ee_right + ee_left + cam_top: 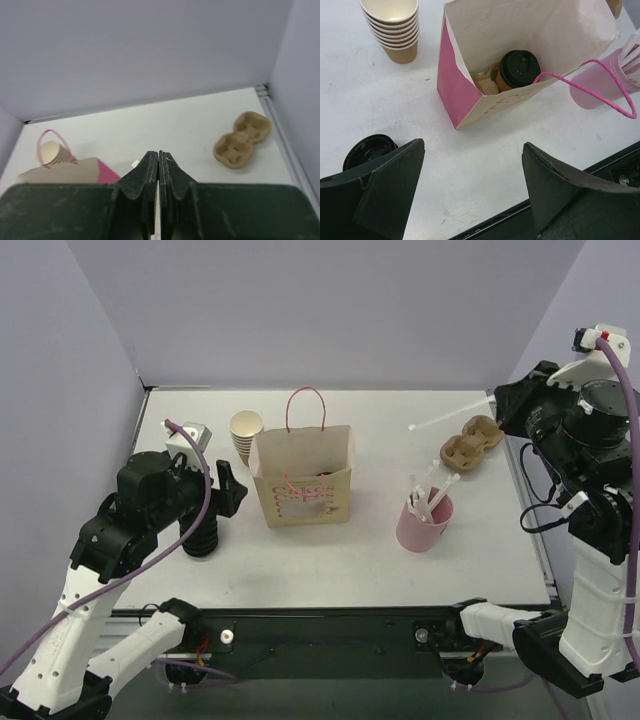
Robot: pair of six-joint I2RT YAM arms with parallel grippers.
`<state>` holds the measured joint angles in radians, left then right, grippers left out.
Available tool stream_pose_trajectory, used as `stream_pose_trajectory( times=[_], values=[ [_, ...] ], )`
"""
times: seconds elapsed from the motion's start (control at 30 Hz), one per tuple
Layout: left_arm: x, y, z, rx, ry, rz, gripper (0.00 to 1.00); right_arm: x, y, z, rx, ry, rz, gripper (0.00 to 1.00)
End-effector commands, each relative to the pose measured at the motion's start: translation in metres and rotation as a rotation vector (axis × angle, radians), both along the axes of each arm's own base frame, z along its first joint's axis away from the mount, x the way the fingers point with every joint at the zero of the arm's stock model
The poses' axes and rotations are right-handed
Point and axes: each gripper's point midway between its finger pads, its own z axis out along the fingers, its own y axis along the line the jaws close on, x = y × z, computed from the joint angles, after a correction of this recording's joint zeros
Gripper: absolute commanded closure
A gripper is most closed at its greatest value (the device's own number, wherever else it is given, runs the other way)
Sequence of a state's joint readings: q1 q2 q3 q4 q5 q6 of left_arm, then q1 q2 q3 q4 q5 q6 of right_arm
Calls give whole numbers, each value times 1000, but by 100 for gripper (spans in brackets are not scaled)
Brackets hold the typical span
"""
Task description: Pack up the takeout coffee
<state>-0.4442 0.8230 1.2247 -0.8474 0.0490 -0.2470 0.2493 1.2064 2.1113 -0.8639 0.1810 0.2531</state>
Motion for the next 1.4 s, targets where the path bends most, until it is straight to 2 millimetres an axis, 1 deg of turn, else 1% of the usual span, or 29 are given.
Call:
stream_pose_trajectory(
  times=[0.0, 0.07, 0.13, 0.17, 0.23, 0.27, 0.33, 0.37, 0.43, 0.57, 0.6, 0.63, 0.7, 0.73, 0.8, 0.83, 0.9, 0.97, 1.0, 1.03, 1.07, 1.1, 1.13, 1.17, 1.2, 1.23, 1.3, 1.33, 1.37],
  values=[
    [10, 2, 27, -23, -115, 22, 11, 34, 72, 26, 40, -118, 256, 100],
    [13, 2, 26, -22, -115, 25, 11, 44, 100, 30, 48, -122, 328, 100],
    [13, 1, 26, -21, -109, 21, 11, 50, 118, 32, 48, -126, 365, 100],
    [13, 1, 27, -22, -110, 24, 11, 55, 135, 28, 42, -116, 402, 100],
    [13, 3, 28, -24, -112, 33, 12, 59, 154, 24, 46, -109, 445, 100],
    [13, 3, 28, -25, -117, 36, 12, 63, 171, 14, 45, -81, 476, 99],
    [11, 4, 30, -27, -123, 34, 11, 69, 188, 2, 42, -57, 503, 99],
    [10, 5, 29, -26, -121, 36, 12, 70, 202, -5, 40, -40, 530, 98],
    [9, 5, 29, -23, -121, 34, 12, 74, 217, -15, 41, -27, 549, 97],
    [9, 10, 28, -9, -121, 56, 11, 88, 254, -49, 14, 30, 604, 96],
    [9, 10, 27, -8, -118, 56, 11, 85, 267, -54, -14, 31, 638, 96],
    [9, 10, 26, -10, -115, 57, 11, 91, 279, -68, -42, 45, 655, 96],
    [9, 9, 24, -13, -110, 56, 12, 91, 298, -83, -85, 56, 696, 94],
    [8, 9, 24, -18, -108, 55, 12, 92, 314, -99, -121, 80, 729, 94],
    [8, 8, 22, -20, -102, 55, 11, 93, 326, -112, -150, 100, 752, 92],
    [8, 8, 22, -23, -102, 58, 11, 94, 333, -124, -170, 124, 759, 90],
    [8, 9, 22, -24, -103, 58, 12, 95, 332, -131, -182, 143, 752, 85],
    [8, 9, 26, -27, -111, 61, 12, 91, 328, -126, -187, 140, 750, 78],
    [7, 10, 29, -30, -114, 61, 12, 90, 321, -128, -205, 152, 731, 75],
    [7, 9, 31, -36, -118, 61, 11, 87, 313, -120, -207, 140, 719, 71],
    [7, 9, 33, -38, -122, 61, 11, 85, 306, -118, -218, 140, 705, 55],
    [6, 7, 35, -45, -125, 52, 11, 82, 297, -125, -244, 166, 687, 50],
    [7, 7, 37, -51, -131, 53, 12, 74, 285, -114, -243, 151, 672, 46],
    [7, 7, 40, -58, -140, 54, 12, 71, 278, -115, -252, 158, 663, 42],
    [8, 6, 44, -69, -151, 56, 12, 65, 268, -124, -273, 188, 655, 41],
    [6, 1, 48, -85, -157, 29, 12, 56, 254, -113, -271, 168, 634, 41],
    [7, -4, 57, -115, -186, 8, 11, 43, 235, -114, -274, 193, 603, 31],
    [3, -9, 62, -135, -200, -22, 11, 36, 217, -110, -269, 189, 557, 27],
    [2, -11, 65, -146, -211, -37, 11, 31, 208, -109, -261, 196, 530, 21]
  ],
)
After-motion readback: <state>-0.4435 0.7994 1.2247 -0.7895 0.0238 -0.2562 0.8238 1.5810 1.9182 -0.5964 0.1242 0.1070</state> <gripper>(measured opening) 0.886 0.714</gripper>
